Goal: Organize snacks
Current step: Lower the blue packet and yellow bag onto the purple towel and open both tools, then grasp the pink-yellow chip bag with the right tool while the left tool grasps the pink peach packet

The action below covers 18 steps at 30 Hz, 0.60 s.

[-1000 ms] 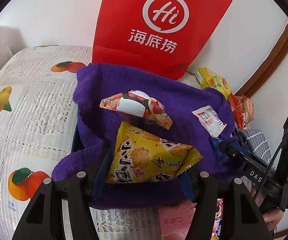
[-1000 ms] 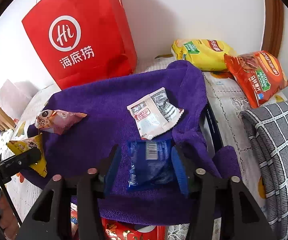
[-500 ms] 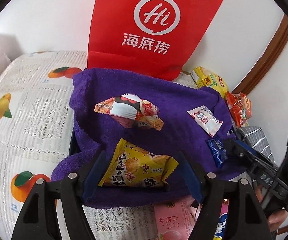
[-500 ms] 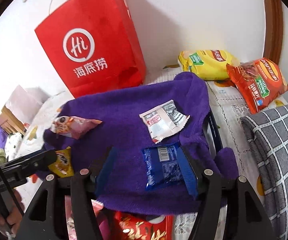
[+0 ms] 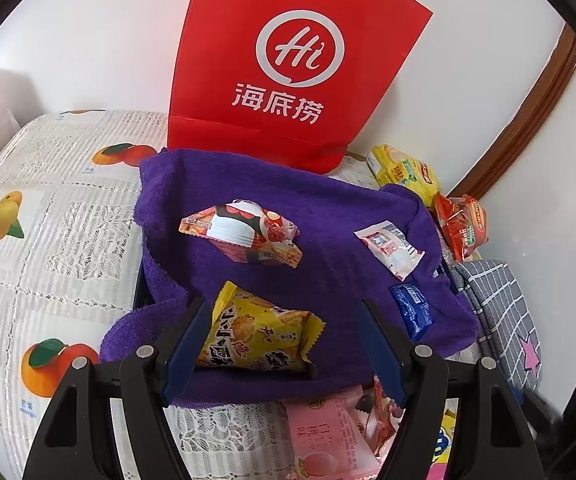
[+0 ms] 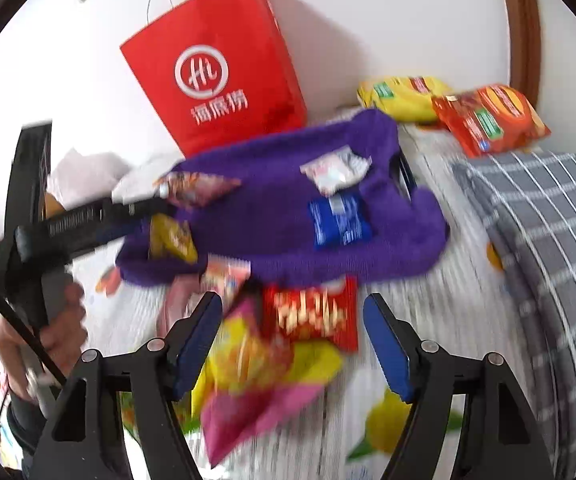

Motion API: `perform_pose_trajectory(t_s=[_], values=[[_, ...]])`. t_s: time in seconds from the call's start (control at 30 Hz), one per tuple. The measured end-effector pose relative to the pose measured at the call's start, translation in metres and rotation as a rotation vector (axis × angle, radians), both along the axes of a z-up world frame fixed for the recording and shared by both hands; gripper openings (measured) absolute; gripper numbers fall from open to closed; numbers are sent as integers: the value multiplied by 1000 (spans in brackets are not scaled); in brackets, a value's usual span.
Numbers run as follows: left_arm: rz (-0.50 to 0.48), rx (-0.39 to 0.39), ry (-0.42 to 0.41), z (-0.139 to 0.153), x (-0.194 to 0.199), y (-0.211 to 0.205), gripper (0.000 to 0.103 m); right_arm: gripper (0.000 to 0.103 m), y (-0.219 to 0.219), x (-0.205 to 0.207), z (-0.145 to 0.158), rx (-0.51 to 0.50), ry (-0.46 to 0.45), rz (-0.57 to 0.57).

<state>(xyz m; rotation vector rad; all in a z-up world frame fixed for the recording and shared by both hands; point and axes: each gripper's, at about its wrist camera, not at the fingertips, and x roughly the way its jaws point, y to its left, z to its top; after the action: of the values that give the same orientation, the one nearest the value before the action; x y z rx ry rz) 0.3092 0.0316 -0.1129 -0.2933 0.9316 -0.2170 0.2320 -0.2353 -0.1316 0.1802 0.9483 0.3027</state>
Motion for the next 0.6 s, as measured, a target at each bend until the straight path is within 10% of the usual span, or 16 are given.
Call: perform_pose_trajectory(t_s=[0.6], values=[[-2, -65, -5, 10, -5, 12, 73, 77, 34, -21, -22, -51, 91, -117]])
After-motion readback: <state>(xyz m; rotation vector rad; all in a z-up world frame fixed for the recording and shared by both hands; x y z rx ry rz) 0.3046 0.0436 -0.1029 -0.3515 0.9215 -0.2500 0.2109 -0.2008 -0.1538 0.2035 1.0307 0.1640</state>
